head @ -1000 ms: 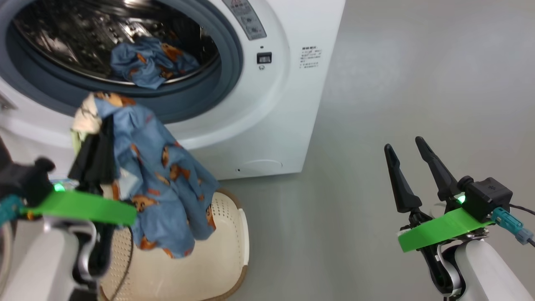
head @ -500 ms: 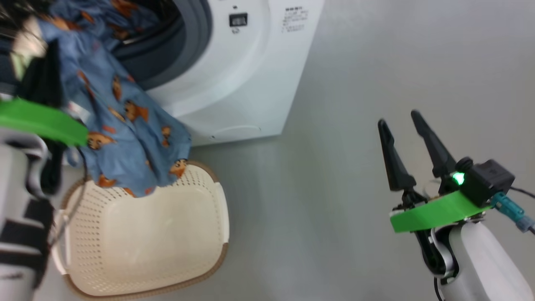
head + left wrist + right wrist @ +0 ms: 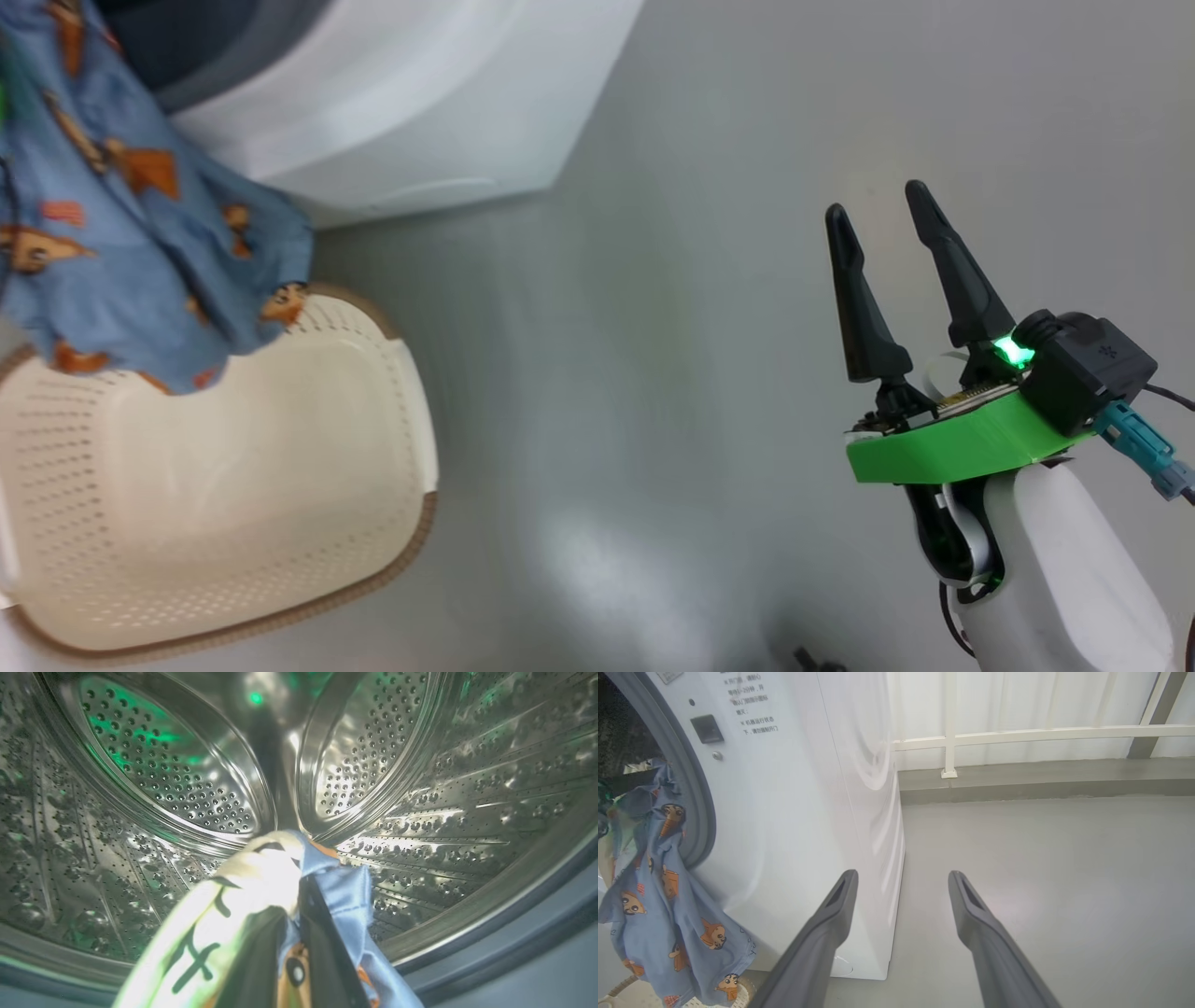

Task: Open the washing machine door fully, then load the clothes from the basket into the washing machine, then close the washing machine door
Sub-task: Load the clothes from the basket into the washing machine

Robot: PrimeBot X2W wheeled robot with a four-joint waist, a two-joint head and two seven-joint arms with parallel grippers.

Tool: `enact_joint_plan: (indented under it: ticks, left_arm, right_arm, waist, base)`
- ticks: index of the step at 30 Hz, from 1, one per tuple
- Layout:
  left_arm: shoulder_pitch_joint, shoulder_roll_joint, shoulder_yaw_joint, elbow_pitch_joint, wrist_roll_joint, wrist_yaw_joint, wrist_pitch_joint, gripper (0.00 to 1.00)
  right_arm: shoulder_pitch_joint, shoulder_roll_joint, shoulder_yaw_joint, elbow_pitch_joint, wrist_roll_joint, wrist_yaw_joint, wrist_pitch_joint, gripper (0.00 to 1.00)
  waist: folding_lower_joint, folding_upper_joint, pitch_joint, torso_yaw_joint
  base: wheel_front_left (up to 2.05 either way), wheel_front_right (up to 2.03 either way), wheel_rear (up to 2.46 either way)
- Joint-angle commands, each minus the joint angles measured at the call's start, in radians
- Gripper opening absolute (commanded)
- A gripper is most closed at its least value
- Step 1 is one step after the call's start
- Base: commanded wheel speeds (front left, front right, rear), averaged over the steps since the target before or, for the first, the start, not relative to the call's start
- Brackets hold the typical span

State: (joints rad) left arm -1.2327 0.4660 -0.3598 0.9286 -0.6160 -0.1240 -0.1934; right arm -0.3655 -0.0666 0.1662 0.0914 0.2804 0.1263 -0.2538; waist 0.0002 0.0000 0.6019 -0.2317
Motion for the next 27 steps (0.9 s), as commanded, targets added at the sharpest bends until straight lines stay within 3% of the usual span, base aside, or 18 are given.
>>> enact_joint_plan:
  ticks: [1,11,14,19,22,23,24,25,26,27]
  left_arm:
    - [-0.046,0.065,0.011,-0.002,0.017,-0.005,0.000,0.00]
    - [-0.254,0.129,-0.018,0.046,0.052,-0.006,-0.053,0.00]
    - [-0.306,0.145,0.007,-0.004,0.078,0.004,-0.067,0.00]
    - [-0.292,0.143,0.125,-0.203,0.137,0.042,-0.068,0.00]
    - [-0.250,0.128,0.159,-0.210,0.162,0.039,-0.068,0.00]
    - [-0.238,0.122,0.165,-0.195,0.166,0.040,-0.068,0.16]
    - [-0.230,0.115,0.168,-0.172,0.168,0.039,-0.068,0.50]
    - [-0.228,0.113,0.166,-0.160,0.177,0.037,-0.068,0.91]
    - [-0.225,0.110,0.167,-0.146,0.183,0.036,-0.068,1.00]
    - [-0.221,0.106,0.168,-0.118,0.181,0.035,-0.068,1.00]
  right_arm:
    - [0.001,0.002,0.026,-0.029,-0.009,0.004,-0.008,1.00]
    - [0.005,0.016,0.038,-0.055,-0.005,0.004,-0.008,1.00]
    - [0.007,0.016,0.045,-0.064,0.011,0.004,-0.008,1.00]
    - [0.008,0.016,0.042,-0.076,0.021,0.004,-0.008,1.00]
    - [0.008,0.016,0.043,-0.072,0.024,0.004,-0.008,1.00]
    - [0.007,0.016,0.045,-0.070,0.025,0.004,-0.008,1.00]
    - [0.006,0.016,0.047,-0.069,0.025,0.004,-0.008,1.00]
    - [0.005,0.016,0.048,-0.067,0.026,0.004,-0.008,1.00]
    - [0.004,0.016,0.050,-0.065,0.026,0.004,-0.008,1.00]
    - [0.003,0.016,0.051,-0.064,0.027,0.004,-0.008,1.00]
  waist:
    - [-0.0002,0.0000,0.098,-0.071]
    - [-0.0002,0.0000,0.199,-0.140]
    - [-0.0002,0.0000,0.212,-0.153]
    - [-0.0002,0.0000,0.228,-0.160]
    - [-0.0002,0.0000,0.221,-0.157]
    - [-0.0002,0.0000,0.218,-0.156]
    - [-0.0002,0.0000,0.215,-0.154]
    - [-0.0002,0.0000,0.213,-0.152]
    - [-0.0002,0.0000,0.211,-0.151]
    - [-0.0002,0.0000,0.207,-0.149]
  base:
    - [0.00,0.00,0.00]
    - [0.00,0.00,0.00]
    - [0.00,0.00,0.00]
    - [0.00,0.00,0.00]
    - [0.00,0.00,0.00]
    - [0.00,0.00,0.00]
    - [0.00,0.00,0.00]
    - [0.00,0.00,0.00]
    - [0.00,0.00,0.00]
    - [0.00,0.00,0.00]
